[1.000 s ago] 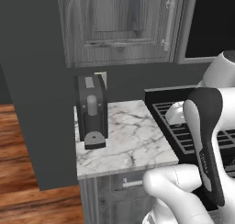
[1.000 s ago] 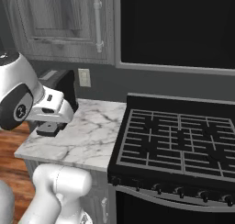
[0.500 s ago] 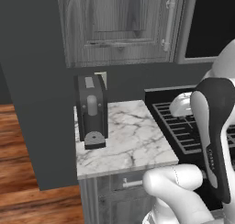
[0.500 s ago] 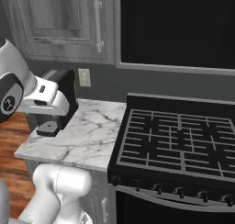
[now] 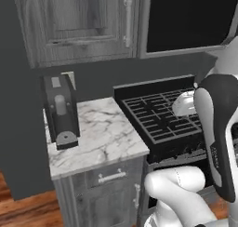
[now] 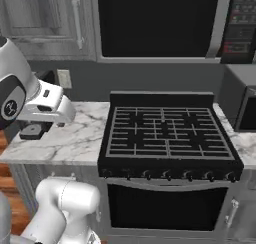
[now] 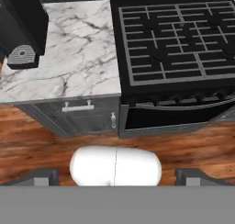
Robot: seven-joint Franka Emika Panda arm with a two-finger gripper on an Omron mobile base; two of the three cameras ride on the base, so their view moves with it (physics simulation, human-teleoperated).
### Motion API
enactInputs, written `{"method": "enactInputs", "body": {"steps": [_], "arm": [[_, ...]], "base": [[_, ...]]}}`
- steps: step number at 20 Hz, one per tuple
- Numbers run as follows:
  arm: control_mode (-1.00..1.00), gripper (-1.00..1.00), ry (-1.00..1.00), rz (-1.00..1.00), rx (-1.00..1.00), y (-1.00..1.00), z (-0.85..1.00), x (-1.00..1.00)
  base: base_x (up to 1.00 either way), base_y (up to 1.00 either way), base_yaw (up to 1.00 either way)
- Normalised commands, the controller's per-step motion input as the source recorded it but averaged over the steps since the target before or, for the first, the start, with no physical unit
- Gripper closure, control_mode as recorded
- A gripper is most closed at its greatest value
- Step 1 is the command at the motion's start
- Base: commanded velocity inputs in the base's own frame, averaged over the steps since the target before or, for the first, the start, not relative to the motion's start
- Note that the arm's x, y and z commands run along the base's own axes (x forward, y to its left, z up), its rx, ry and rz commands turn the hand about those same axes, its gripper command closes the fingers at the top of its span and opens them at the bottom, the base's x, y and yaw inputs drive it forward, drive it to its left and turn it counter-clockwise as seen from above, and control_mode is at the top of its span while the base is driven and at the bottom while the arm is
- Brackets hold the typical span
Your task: Navigate to the sink.
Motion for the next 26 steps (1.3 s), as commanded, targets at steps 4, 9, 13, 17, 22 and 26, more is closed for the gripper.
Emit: {"method": "enactInputs", "body": {"steps": [4,9,13,17,22,26], "arm": [[1.0,-1.0,0.0,0.0,0.0,0.0,0.0,0.0],[1.0,-1.0,0.0,0.0,0.0,0.0,0.0,0.0],[1.0,-1.0,0.0,0.0,0.0,0.0,0.0,0.0],[1.0,-1.0,0.0,0.0,0.0,0.0,0.0,0.0],[1.0,-1.0,0.0,0.0,0.0,0.0,0.0,0.0],[1.0,-1.0,0.0,0.0,0.0,0.0,0.0,0.0]], "base": [[-0.32,-0.45,-0.75],[-0.1,-0.41,-0.83],[-0.01,-0.32,-0.86],[0.0,-0.24,-0.85],[0.0,-0.17,-0.84],[0.18,-0.15,-0.75]]}}
